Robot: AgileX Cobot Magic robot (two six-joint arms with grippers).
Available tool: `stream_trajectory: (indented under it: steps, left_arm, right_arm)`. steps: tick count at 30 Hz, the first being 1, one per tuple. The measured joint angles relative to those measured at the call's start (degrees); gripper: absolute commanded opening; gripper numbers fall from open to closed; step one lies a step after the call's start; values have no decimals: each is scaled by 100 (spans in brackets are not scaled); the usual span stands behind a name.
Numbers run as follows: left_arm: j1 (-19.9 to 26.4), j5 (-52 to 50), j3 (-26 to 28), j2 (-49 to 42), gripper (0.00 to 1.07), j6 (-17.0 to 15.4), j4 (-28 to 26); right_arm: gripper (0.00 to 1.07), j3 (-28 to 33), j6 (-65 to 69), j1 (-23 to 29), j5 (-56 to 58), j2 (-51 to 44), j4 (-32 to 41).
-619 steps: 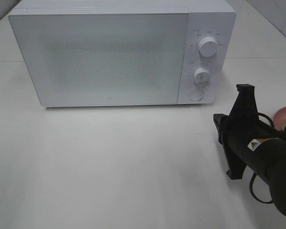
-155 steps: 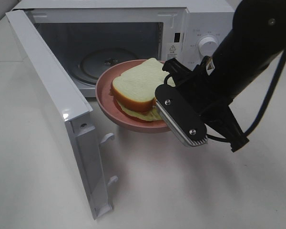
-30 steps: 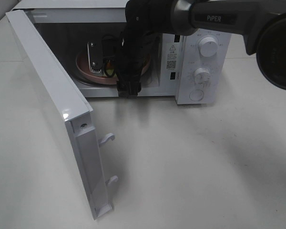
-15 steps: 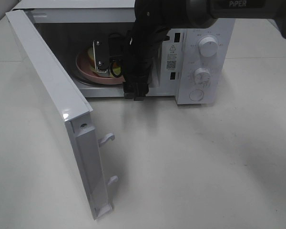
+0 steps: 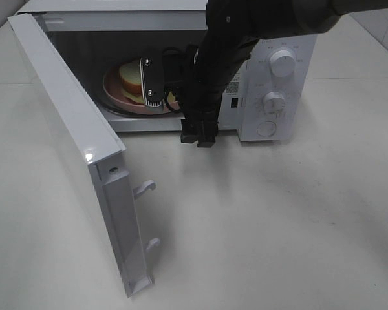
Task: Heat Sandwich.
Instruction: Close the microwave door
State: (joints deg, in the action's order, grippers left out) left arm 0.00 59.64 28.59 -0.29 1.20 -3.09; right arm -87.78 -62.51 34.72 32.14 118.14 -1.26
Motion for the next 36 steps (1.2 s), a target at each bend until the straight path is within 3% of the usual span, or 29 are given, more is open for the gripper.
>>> stream_trajectory:
  steps: [36]
  left_arm:
    - [0, 0, 0, 0, 98, 0, 0]
  right_arm:
    - [76, 2905, 544, 0, -579, -2567, 0]
